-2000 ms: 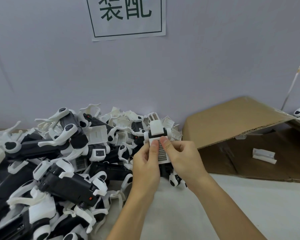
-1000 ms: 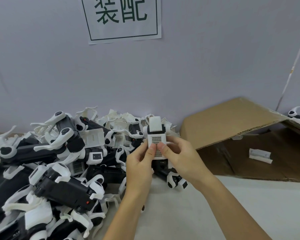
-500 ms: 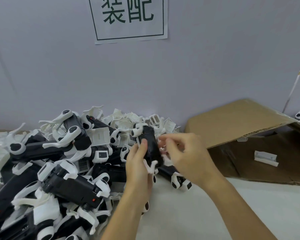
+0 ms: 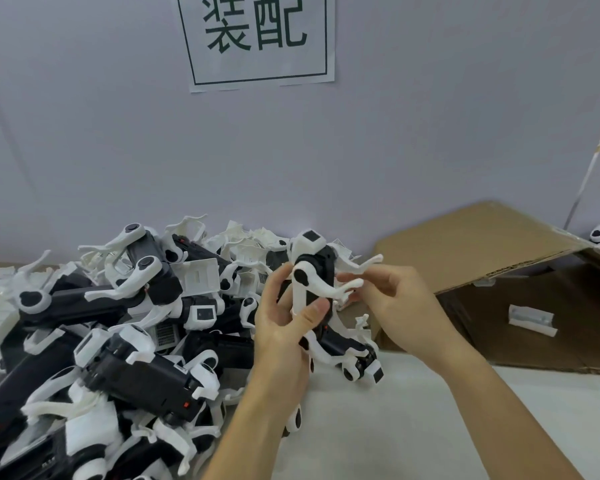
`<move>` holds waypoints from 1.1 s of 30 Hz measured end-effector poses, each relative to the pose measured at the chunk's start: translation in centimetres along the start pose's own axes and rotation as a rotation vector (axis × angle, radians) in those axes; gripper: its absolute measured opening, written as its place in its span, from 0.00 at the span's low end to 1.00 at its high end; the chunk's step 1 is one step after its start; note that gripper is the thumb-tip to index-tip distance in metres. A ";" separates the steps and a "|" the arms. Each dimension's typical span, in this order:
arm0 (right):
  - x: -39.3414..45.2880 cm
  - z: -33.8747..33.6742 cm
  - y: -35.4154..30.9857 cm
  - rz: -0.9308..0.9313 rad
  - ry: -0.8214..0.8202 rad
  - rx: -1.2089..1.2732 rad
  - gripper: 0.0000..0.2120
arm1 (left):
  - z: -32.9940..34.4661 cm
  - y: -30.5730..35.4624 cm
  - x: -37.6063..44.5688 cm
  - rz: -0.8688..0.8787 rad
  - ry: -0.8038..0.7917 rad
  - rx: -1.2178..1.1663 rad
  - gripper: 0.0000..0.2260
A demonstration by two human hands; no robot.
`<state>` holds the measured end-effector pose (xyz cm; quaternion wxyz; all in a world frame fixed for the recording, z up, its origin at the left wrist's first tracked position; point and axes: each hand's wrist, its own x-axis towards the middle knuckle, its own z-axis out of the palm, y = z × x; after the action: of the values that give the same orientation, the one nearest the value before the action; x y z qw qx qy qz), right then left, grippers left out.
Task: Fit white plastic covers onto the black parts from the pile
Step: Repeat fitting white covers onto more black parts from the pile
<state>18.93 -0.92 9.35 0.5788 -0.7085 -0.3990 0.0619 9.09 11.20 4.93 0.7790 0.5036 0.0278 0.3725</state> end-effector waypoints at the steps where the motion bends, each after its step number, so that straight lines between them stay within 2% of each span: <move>1: 0.0 -0.2 0.1 0.006 -0.001 0.000 0.15 | 0.1 0.0 0.0 0.007 -0.009 0.006 0.23; 7: 0.2 -1.2 0.7 0.062 -0.064 0.044 0.14 | 0.6 0.4 -0.1 0.045 -0.059 0.099 0.23; 12: 0.4 -1.5 1.5 0.242 -0.083 0.158 0.13 | 1.5 0.3 -0.4 -0.144 0.125 -0.006 0.32; 14: 0.3 -1.7 1.6 0.298 -0.132 0.161 0.16 | 1.6 0.6 -0.3 -0.164 0.146 -0.068 0.26; 17: 0.0 -2.3 1.6 0.273 -0.330 0.179 0.17 | 1.6 0.7 -0.1 -0.194 0.180 -0.139 0.14; 19: -0.2 -2.7 1.6 0.215 -0.466 0.209 0.18 | 1.4 0.3 0.0 -0.222 0.187 -0.154 0.13; 21: -0.2 -2.9 1.6 0.153 -0.532 0.206 0.21 | 1.3 0.3 -0.1 -0.234 0.175 -0.171 0.14; 24: -0.2 -2.2 1.3 0.062 -0.470 0.132 0.21 | 1.5 0.6 -0.1 -0.224 0.196 -0.154 0.14; 27: -0.2 -0.7 1.1 -0.028 -0.309 0.116 0.13 | 2.0 0.9 -0.3 -0.188 0.190 -0.093 0.16; 29: -0.3 0.1 1.0 -0.017 -0.235 0.138 0.08 | 2.3 0.9 -0.6 -0.166 0.204 -0.080 0.21; 33: -0.3 0.4 1.6 0.115 -0.279 0.286 0.13 | 2.3 0.7 -0.4 -0.151 0.235 -0.044 0.21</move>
<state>19.29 -0.85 7.73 0.6080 -0.6255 -0.4213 0.2482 9.38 9.33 6.50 0.8070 0.4358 0.1489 0.3696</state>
